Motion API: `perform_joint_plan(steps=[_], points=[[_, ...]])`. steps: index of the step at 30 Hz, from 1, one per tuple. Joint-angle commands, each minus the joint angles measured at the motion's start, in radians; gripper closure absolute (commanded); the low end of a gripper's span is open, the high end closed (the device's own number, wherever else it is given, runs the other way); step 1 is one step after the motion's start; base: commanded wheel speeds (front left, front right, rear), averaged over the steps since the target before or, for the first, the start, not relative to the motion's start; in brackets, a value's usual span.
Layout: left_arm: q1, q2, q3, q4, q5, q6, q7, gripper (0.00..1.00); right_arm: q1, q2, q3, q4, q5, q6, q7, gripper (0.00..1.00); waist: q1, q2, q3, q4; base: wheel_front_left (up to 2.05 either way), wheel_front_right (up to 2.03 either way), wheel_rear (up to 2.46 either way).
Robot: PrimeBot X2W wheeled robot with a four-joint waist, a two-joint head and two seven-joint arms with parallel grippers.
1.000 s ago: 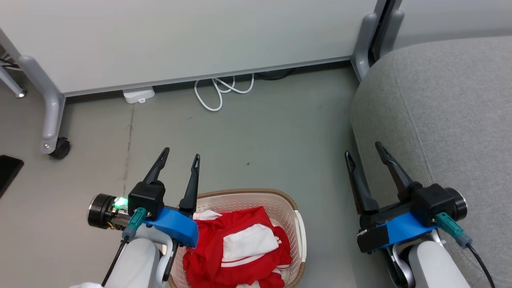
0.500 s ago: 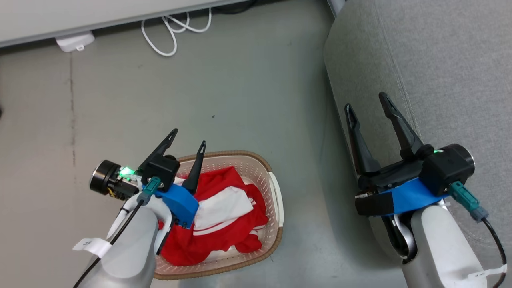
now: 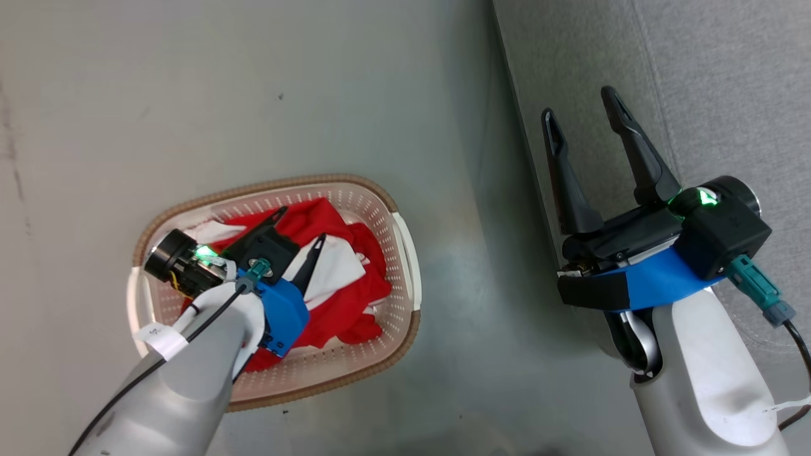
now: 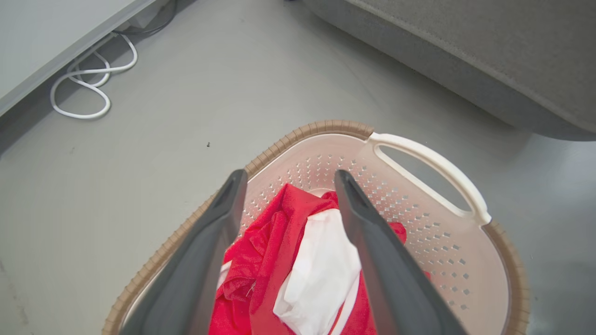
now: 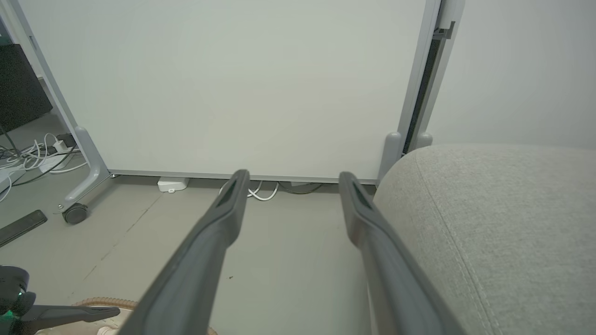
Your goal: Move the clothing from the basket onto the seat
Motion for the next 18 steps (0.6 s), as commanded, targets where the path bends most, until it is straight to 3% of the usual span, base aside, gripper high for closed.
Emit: perform_joint_plan(steps=[1, 18], points=[[-0.034, 0.014, -0.024, 0.032, -0.015, -0.001, -0.003, 0.00, -0.023, -0.002, 0.002, -0.009, -0.002, 0.002, -0.006, 0.00, -0.0002, 0.0000, 0.055, -0.019, 0.00, 0.00, 0.00], [-0.183, 0.038, -0.251, 0.264, -0.092, -0.001, 0.093, 0.00, -0.076, -0.003, 0.006, -0.059, 0.004, 0.002, -0.005, 0.00, -0.0002, 0.0000, 0.245, -0.040, 0.00, 0.00, 0.00]])
